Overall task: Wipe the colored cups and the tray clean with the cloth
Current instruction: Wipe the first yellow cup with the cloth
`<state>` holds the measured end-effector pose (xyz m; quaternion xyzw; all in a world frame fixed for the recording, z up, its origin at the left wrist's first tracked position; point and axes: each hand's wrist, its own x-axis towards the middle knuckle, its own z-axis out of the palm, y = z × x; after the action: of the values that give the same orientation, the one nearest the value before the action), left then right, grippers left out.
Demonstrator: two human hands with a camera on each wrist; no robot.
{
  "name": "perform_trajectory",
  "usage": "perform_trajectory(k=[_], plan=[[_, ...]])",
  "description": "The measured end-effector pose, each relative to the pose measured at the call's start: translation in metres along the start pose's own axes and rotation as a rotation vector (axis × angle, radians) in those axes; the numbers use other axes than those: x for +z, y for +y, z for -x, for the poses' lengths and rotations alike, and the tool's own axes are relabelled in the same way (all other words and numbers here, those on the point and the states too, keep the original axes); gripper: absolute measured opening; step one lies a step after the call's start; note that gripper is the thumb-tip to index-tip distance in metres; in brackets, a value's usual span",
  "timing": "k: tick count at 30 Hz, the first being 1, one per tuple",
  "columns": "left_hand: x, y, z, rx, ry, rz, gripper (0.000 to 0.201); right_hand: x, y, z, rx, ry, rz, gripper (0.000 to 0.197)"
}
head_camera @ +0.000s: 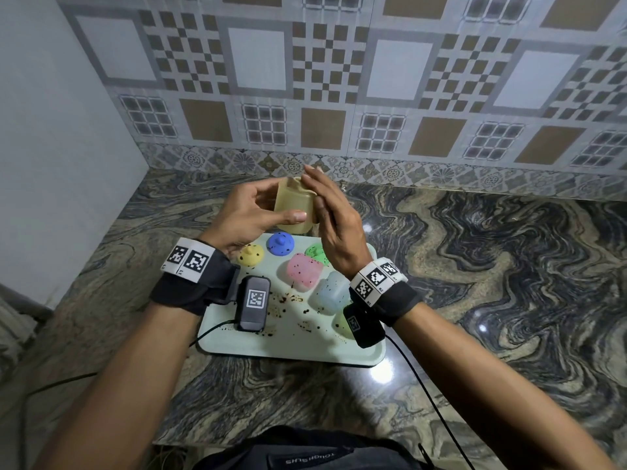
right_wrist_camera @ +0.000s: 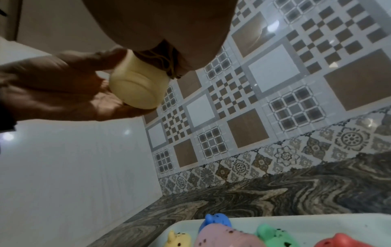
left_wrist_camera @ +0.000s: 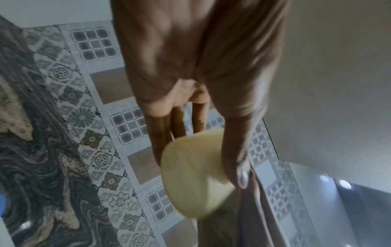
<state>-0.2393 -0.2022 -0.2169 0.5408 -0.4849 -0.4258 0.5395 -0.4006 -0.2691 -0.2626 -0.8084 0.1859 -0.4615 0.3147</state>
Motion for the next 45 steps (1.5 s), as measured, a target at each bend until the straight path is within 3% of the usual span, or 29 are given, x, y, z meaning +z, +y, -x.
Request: perform_trajectory(k=[6, 11, 14, 16, 20, 25, 29, 33, 45], plan=[[-0.002, 0.001, 0.000, -0.057, -0.119, 0.012, 0.059, -0.002, -0.001, -0.004, 0.034, 0.013, -0.025, 0.038], [-0.009, 0.001, 0.003, -0.066, -0.072, -0.004, 0.048, 0.004, 0.001, -0.001, 0.025, -0.001, -0.027, 0.036], [-0.022, -0.010, 0.007, -0.110, -0.089, 0.032, 0.054, 0.012, 0.005, -0.006, 0.100, -0.042, -0.076, 0.036], [-0.031, -0.023, 0.009, -0.158, -0.038, 0.090, 0.057, 0.019, 0.007, -0.009, 0.139, -0.084, -0.042, 0.037], [-0.055, -0.054, 0.008, -0.223, 0.145, 0.002, 0.036, 0.040, 0.022, -0.011, 0.069, -0.173, 0.128, 0.040], [-0.098, -0.111, 0.012, -0.372, 0.455, -0.275, 0.075, 0.073, 0.035, -0.009, 0.029, -0.266, 0.264, 0.040], [-0.119, -0.135, 0.023, -0.399, 0.611, -0.386, 0.048, 0.089, 0.035, -0.007, 0.030, -0.303, 0.338, 0.041], [-0.136, -0.155, 0.027, -0.425, 0.663, -0.465, 0.060, 0.105, 0.040, -0.004, 0.037, -0.349, 0.381, 0.042], [-0.163, -0.192, -0.016, -0.359, 0.584, -0.486, 0.065, 0.121, 0.050, 0.001, 0.121, -0.289, 0.408, 0.040]])
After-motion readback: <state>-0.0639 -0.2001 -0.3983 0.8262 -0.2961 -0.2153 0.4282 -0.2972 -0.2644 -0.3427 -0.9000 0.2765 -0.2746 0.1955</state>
